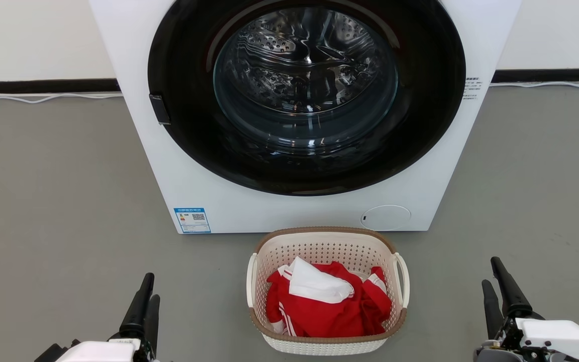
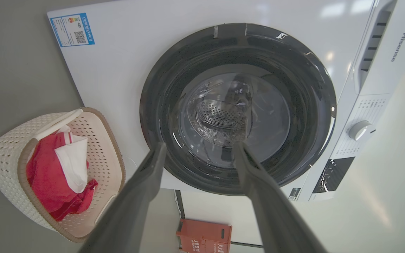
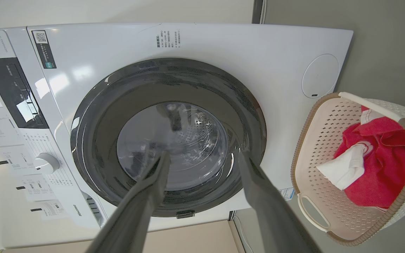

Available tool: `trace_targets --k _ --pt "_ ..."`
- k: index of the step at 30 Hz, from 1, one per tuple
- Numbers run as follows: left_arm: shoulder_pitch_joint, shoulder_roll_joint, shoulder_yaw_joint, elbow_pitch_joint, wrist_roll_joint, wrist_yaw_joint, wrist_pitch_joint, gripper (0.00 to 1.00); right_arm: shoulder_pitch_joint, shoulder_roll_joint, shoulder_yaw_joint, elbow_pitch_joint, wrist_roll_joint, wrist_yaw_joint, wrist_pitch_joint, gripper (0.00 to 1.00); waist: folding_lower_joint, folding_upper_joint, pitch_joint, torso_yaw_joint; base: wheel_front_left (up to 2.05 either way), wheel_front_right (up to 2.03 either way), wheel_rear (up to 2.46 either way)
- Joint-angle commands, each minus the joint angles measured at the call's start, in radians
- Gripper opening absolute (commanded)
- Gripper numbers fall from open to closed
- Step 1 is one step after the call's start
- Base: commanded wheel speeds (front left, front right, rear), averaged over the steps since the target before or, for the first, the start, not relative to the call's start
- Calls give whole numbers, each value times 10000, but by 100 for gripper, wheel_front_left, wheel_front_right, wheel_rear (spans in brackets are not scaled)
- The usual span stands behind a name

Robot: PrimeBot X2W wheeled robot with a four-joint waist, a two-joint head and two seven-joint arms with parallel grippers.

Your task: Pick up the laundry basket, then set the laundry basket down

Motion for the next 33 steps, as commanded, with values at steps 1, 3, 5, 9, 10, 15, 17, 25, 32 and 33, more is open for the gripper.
trace_targets --k 1,3,5,9,10,15,17,25,32,33 --pt "-330 73 -8 -286 98 -13 -86 100 -244 -162 64 -337 -134 13 -98 100 -4 -1 1 0 0 0 0" --pt "-337 77 -16 -274 308 -14 -145 100 -251 -204 73 -349 -347 14 -161 100 -4 -1 1 -2 0 0 0" --pt "-345 80 -22 -270 528 -15 -203 100 -258 -234 59 -383 -651 16 -220 100 -4 -1 0 -2 0 0 0" --pt "-369 88 -19 -261 1066 -2 -320 100 -265 -276 61 -467 -1418 18 -338 100 -4 -1 1 -3 0 0 0" --pt "-377 90 -27 -264 1192 24 -350 100 -268 -273 58 -482 -1604 19 -367 100 -4 -1 4 -5 0 0 0" --pt "-427 99 -122 -343 1921 216 -496 100 -318 -326 123 -566 -2556 22 -514 100 -4 -1 15 -15 0 0 0" --pt "-433 101 -144 -368 2066 257 -526 100 -331 -336 140 -583 -2737 22 -544 100 -4 -1 16 -19 0 0 0" --pt "-466 116 -350 -499 3318 588 -760 100 -429 -528 369 -671 -4337 27 -779 100 -4 -1 -2 -49 0 0 0" --pt "-512 131 -450 -531 4656 807 -995 100 -536 -658 580 -648 -5576 32 -1014 100 -4 -1 -29 -92 0 0 0" --pt "-521 133 -458 -522 4824 823 -1024 100 -553 -680 613 -644 -5715 33 -1043 100 -4 -1 -32 -98 0 0 0"
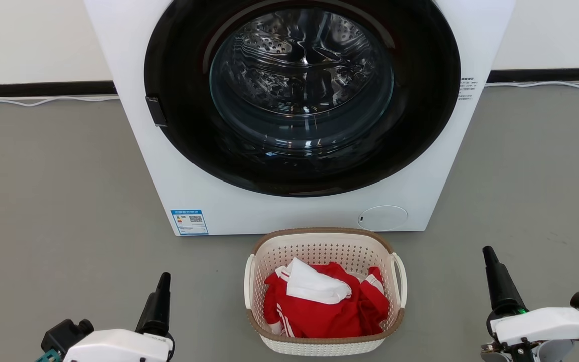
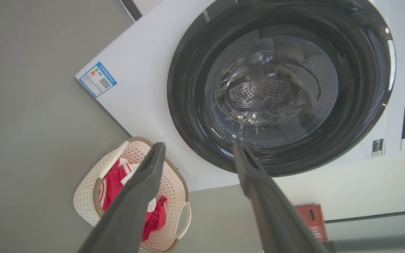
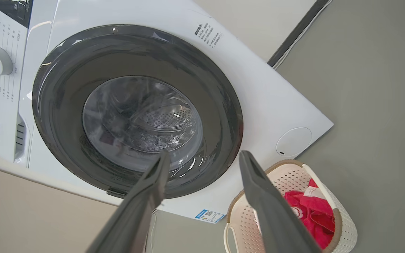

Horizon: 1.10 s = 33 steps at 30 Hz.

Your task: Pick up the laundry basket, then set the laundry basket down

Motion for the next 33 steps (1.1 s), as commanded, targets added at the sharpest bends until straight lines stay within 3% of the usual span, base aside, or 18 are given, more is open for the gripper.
trace_targets --k 1,33 --pt "-488 85 73 -283 419 125 -141 100 -525 -217 148 -296 -439 32 -187 100 -1 0 -5 -10 0 0 0" --pt "-561 143 -397 -213 4322 600 -1049 100 -783 -630 880 66 -4043 51 -1095 100 -1 0 -26 -55 0 0 0"
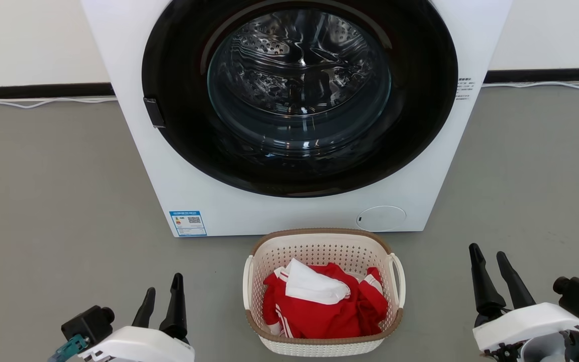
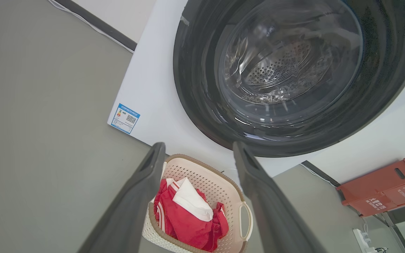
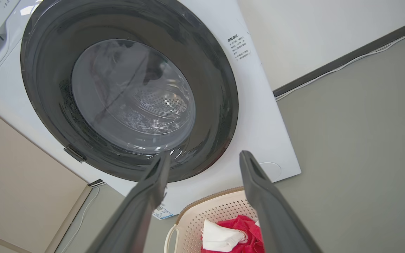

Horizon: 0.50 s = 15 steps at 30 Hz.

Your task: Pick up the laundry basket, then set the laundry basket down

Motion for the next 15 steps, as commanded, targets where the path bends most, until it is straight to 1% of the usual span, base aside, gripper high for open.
trace_targets --k 1,15 --pt "-519 93 140 -259 340 84 -146 100 -551 -175 195 -214 -311 49 -185 100 -1 0 3 -3 0 0 0" --pt "-579 119 -27 -242 2056 298 -556 100 -617 -274 388 76 -1842 58 -596 100 -1 0 38 -57 0 0 0"
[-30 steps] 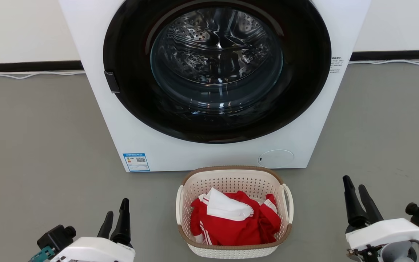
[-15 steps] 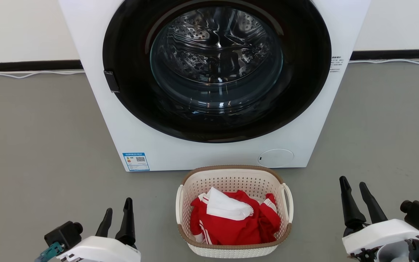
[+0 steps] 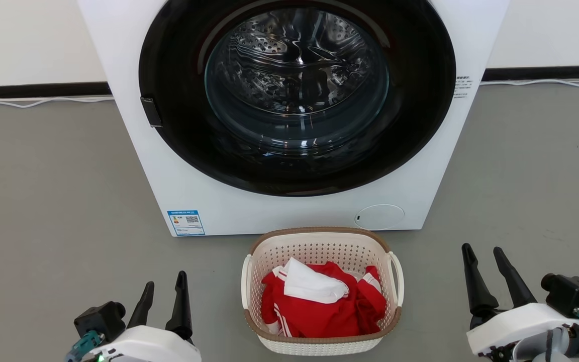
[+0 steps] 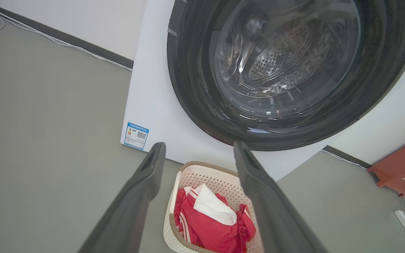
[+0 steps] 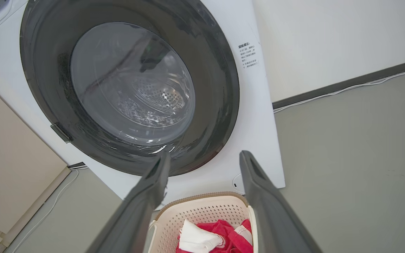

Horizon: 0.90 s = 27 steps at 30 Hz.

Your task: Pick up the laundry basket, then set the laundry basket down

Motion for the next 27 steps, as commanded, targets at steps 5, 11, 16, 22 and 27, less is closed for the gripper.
trace_targets --k 5,11,16,22,27 --pt "-568 104 121 -269 843 167 -258 100 -487 -124 211 -124 -770 59 -315 100 -1 0 26 -43 0 0 0" --pt "-591 115 58 -254 1524 266 -433 100 -496 -156 286 -66 -1422 63 -490 100 -1 0 40 -76 0 0 0" --pt "-621 124 9 -252 2113 352 -580 100 -489 -230 325 7 -1934 66 -637 100 -1 0 67 -80 0 0 0" --pt "-634 136 -57 -248 2802 447 -756 100 -509 -299 386 95 -2565 70 -813 100 -1 0 94 -71 0 0 0" --pt "-635 143 -116 -236 3238 499 -873 100 -521 -348 466 159 -2976 72 -931 100 -1 0 103 -64 0 0 0"
